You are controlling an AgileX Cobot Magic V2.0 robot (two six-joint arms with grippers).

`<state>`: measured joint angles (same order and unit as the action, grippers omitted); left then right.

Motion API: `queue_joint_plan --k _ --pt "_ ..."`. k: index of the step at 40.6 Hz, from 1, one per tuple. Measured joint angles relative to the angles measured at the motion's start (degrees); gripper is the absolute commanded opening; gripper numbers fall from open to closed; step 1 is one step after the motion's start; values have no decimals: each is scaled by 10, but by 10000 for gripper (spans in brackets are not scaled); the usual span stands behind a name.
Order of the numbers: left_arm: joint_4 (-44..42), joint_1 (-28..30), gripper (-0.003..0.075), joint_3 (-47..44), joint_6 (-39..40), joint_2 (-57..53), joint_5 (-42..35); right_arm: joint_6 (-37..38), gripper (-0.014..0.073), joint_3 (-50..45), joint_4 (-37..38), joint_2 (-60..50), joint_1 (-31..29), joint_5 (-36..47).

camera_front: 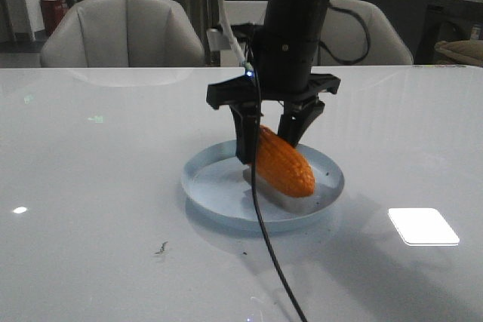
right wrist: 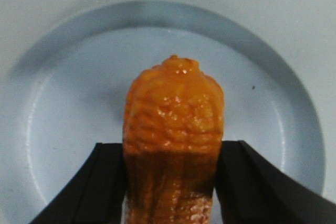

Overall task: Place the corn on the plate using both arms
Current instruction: 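Carry the corn cob over the plate and lower it in, then open the right gripper and lift it away from the corn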

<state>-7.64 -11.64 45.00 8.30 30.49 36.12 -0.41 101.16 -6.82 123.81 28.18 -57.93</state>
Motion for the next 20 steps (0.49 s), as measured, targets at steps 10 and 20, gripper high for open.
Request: queue_joint_plan --k 10,20 --pt "0 0 332 0 0 0 -1 0 573 4 -4 12 0 -9" --pt "0 0 332 0 0 0 -1 0 605 48 -9 19 0 -47"
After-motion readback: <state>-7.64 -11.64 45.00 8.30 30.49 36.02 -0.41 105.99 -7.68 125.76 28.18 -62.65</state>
